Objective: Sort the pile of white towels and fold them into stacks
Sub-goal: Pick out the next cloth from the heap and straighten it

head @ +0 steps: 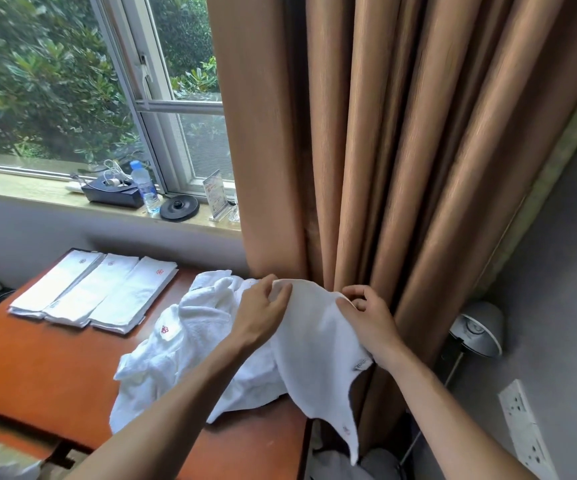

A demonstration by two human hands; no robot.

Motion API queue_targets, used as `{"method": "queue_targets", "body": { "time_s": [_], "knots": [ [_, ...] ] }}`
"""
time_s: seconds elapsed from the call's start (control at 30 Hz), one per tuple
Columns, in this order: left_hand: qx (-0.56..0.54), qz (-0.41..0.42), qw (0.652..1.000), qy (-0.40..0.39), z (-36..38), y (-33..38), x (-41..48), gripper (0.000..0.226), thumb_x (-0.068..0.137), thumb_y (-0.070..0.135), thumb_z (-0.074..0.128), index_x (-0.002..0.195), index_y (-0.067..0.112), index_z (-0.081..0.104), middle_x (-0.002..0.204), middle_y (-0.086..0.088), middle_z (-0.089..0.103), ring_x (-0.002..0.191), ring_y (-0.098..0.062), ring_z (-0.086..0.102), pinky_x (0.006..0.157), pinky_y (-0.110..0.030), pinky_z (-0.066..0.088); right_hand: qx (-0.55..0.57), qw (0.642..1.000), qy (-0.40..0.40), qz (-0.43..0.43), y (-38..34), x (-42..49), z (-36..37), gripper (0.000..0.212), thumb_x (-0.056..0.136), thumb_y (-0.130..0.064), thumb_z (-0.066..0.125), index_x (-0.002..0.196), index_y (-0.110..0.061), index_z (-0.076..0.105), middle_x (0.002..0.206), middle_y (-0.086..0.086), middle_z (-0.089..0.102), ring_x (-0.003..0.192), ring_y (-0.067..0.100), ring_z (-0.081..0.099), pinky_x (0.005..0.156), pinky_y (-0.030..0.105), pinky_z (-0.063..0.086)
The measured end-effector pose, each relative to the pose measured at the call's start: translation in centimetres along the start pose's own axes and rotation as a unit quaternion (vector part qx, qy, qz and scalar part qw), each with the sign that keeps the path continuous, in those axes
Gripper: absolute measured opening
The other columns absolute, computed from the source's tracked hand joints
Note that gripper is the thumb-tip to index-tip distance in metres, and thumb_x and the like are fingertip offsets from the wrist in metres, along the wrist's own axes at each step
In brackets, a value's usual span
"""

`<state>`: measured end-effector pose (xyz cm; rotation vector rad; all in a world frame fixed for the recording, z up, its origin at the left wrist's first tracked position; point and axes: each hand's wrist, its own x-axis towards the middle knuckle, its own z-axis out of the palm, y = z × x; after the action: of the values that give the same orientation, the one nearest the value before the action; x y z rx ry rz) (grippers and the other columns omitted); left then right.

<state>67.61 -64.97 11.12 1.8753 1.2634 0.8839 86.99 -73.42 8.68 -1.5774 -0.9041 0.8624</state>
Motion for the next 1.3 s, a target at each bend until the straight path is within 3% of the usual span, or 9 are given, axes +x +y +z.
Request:
{"method": "queue_targets", "body": {
  "time_s": [0.07,0.13,0.27,0.4,0.5,0.6,0.77,0.97,1.3],
  "knots": [
    [-0.011,0.021,0.999,-0.027,0.7,-0.2,-0.6,0.04,0.105,0.033,0.053,0.089,-0.003,0.056,0.085,-0.021,0.057,0.073,-0.023,0.052,0.071,-0.045,0.045,0.004,1.0,-0.007,-0.004,0.1,-0.1,0.2,0.021,0.096,-0.025,0.07,0.114,-0.032,0.059,0.085,0.017,0.066,0.074,0.02,0.063,0.069,0.035,0.052],
    [-0.013,0.047,0.997,-0.062,1.3,-0.5,-1.2,0.028,0.106,0.029,0.053,0.089,0.008,0.061,0.082,-0.005,0.061,0.074,-0.01,0.054,0.068,-0.029,0.044,-0.009,1.0,-0.012,-0.023,0.1,-0.3,0.6,0.022,0.097,-0.023,0.068,0.107,-0.04,0.059,0.081,0.017,0.06,0.073,0.021,0.058,0.068,0.037,0.049],
    [-0.005,0.07,0.991,-0.111,2.3,-0.9,-1.9,0.017,0.104,0.017,0.053,0.105,0.026,0.067,0.095,0.018,0.068,0.089,0.005,0.06,0.073,-0.009,0.041,0.004,0.999,-0.033,-0.019,0.7,-0.2,1.0,0.021,0.102,-0.015,0.06,0.092,-0.03,0.069,0.084,0.007,0.059,0.074,0.017,0.054,0.067,0.036,0.048],
    [-0.047,0.053,0.993,-0.097,2.3,-1.3,-1.8,0.02,0.104,0.01,0.051,0.12,0.019,0.06,0.115,0.007,0.067,0.104,-0.004,0.062,0.086,-0.022,0.05,0.048,0.995,-0.077,0.04,0.8,-0.3,1.2,0.037,0.101,0.002,0.047,0.113,-0.022,0.073,0.094,0.0,0.074,0.082,0.01,0.071,0.082,0.033,0.06],
    [-0.069,0.035,0.993,-0.086,2.1,-1.2,-1.7,0.015,0.102,0.008,0.054,0.113,0.017,0.058,0.112,0.002,0.065,0.104,-0.014,0.062,0.086,-0.028,0.051,0.038,0.993,-0.113,0.01,0.6,-0.5,1.0,0.041,0.095,0.007,0.057,0.123,-0.022,0.067,0.109,0.006,0.075,0.099,0.014,0.073,0.091,0.028,0.058],
    [-0.084,0.012,0.992,-0.097,1.7,-0.7,-1.7,0.014,0.099,0.013,0.056,0.1,0.025,0.062,0.098,0.006,0.067,0.091,-0.014,0.064,0.078,-0.026,0.051,-0.027,0.993,-0.098,-0.058,0.1,-0.7,1.4,0.036,0.089,0.003,0.073,0.115,-0.022,0.069,0.12,0.002,0.063,0.094,0.007,0.068,0.088,0.022,0.055],
    [-0.118,0.001,0.986,-0.114,1.6,-0.3,-1.9,0.02,0.101,0.017,0.051,0.106,0.017,0.07,0.095,0.0,0.071,0.084,-0.011,0.064,0.079,-0.035,0.052,-0.078,0.993,-0.018,-0.092,0.3,-0.5,1.7,0.015,0.089,-0.015,0.08,0.087,-0.023,0.068,0.101,-0.006,0.061,0.077,0.006,0.061,0.079,0.024,0.051],
    [-0.095,-0.003,0.984,-0.153,0.9,-0.2,-1.9,0.029,0.105,0.008,0.047,0.12,0.015,0.07,0.109,0.005,0.072,0.102,-0.007,0.065,0.091,-0.026,0.049,-0.118,0.987,0.003,-0.109,0.2,0.1,1.7,0.019,0.085,-0.024,0.083,0.081,-0.025,0.065,0.094,-0.008,0.052,0.074,-0.002,0.053,0.073,0.009,0.041],
    [-0.168,-0.024,0.967,-0.19,1.6,0.4,-3.0,0.027,0.105,0.028,0.059,0.13,0.019,0.065,0.12,0.007,0.072,0.112,-0.001,0.066,0.094,-0.022,0.053,-0.155,0.982,0.006,-0.104,0.0,0.4,2.2,0.025,0.085,-0.025,0.084,0.081,-0.01,0.064,0.094,0.003,0.054,0.069,0.004,0.05,0.068,0.017,0.044]
  ]
}}
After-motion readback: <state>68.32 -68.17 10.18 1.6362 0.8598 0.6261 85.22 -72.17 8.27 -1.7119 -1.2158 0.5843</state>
